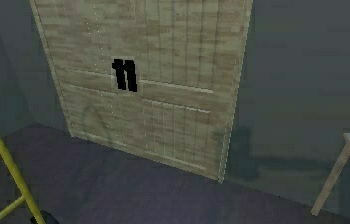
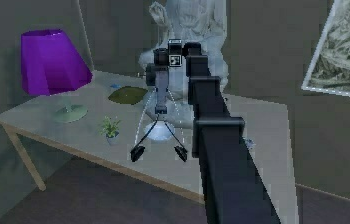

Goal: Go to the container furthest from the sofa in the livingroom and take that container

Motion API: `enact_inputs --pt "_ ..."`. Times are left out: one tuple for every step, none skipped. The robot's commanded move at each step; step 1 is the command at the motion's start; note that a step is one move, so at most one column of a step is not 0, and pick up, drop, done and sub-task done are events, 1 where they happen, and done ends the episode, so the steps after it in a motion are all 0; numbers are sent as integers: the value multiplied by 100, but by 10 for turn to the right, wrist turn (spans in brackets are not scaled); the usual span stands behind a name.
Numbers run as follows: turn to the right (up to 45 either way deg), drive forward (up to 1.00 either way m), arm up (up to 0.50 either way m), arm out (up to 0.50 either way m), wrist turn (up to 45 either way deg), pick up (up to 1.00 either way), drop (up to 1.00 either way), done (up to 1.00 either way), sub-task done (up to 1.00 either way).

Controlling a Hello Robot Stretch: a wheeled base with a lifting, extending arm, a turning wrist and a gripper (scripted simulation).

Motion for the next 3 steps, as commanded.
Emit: enact_inputs --pt "0 0 0 0 450 0 0 0 0" --pt "0 0 0 0 450 0 0 0 0" --pt "0 0 0 0 450 0 0 0 0"
